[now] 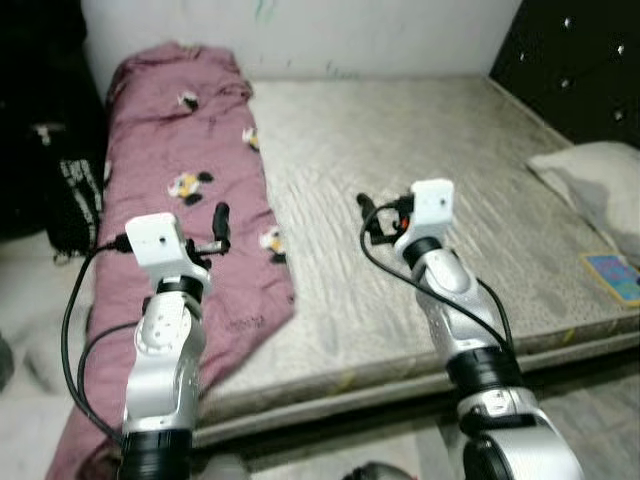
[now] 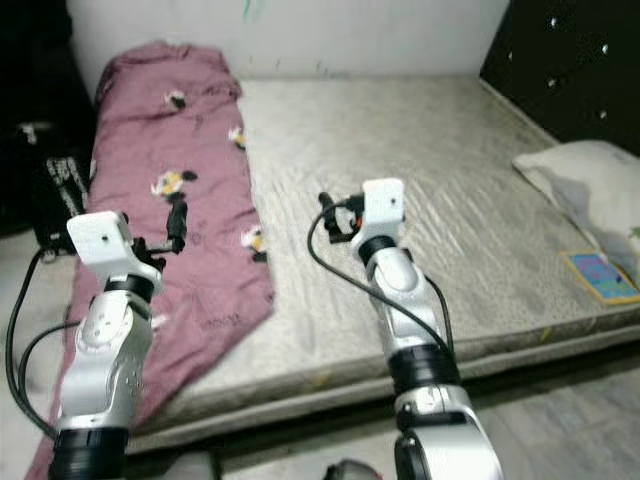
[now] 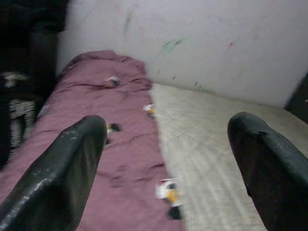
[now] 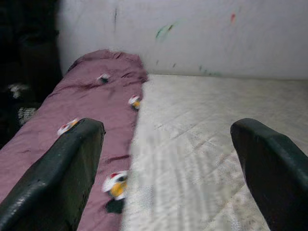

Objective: Clean up the room

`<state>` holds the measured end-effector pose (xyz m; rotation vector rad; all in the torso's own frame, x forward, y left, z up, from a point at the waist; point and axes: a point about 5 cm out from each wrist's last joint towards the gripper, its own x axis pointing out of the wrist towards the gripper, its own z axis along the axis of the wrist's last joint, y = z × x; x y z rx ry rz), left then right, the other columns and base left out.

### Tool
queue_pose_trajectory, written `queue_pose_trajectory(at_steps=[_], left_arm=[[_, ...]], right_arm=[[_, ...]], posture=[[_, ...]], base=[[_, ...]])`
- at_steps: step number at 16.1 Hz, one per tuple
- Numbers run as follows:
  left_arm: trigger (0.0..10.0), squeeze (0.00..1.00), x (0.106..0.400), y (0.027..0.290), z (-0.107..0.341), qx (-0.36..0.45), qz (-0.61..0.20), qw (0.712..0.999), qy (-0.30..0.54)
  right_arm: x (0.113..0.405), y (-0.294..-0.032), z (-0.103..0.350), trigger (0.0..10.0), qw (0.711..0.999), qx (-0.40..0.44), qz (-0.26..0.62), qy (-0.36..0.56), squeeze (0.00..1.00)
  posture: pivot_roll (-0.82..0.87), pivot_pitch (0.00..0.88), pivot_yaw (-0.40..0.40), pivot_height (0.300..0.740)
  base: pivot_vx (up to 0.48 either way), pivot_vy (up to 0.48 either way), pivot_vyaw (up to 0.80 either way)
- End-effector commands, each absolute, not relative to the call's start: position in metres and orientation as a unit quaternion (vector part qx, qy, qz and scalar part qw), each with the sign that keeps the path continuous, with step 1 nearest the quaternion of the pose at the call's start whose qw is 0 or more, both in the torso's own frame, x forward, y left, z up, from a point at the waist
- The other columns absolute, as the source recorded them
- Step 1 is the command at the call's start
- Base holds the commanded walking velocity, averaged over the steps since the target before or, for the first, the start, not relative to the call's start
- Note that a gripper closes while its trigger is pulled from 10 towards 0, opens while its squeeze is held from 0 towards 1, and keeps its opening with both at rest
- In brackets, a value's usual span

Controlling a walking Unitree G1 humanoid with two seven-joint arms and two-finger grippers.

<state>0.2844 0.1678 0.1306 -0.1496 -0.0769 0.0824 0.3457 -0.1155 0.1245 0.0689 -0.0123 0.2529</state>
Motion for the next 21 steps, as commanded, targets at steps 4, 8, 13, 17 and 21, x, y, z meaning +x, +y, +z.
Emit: queue_pose_trajectory(at_steps=[4, 8, 13, 17, 21], left_arm=[[10.0, 0.00, 0.284, 0.166, 0.131, -0.059, 0.028, 0.997, -0.042], [10.0, 0.00, 0.292, 0.160, 0.134, -0.051, 0.004, 0.998, -0.043], [10.0, 0.00, 0.277, 0.166, 0.132, -0.057, 0.028, 0.997, -0.039], [10.0, 0.00, 0.264, 0.176, 0.130, -0.054, 0.052, 0.997, -0.032], [10.0, 0.00, 0.256, 0.177, 0.124, -0.053, 0.039, 0.998, -0.007]], right_arm=[[0.343, -0.122, 0.132, 10.0, 0.994, 0.043, 0.092, -0.029, 0.00], [0.337, -0.133, 0.129, 10.0, 0.996, 0.043, 0.069, -0.029, 0.00], [0.332, -0.128, 0.124, 10.0, 0.995, 0.036, 0.090, -0.013, 0.00], [0.329, -0.121, 0.122, 10.0, 0.993, 0.032, 0.111, -0.006, 0.00], [0.315, -0.124, 0.116, 10.0, 0.994, 0.035, 0.102, 0.010, 0.00]], posture=[[0.00, 0.000, -0.041, 0.740], [-0.03, 0.000, -0.007, 0.740], [0.00, 0.000, -0.054, 0.740], [0.03, 0.000, -0.059, 0.740], [0.00, 0.028, -0.040, 0.740]], base=[[0.000, 0.109, 0.00], [0.000, 0.000, 0.00], [0.000, 0.000, 0.00], [0.000, 0.000, 0.00], [0.000, 0.000, 0.00]])
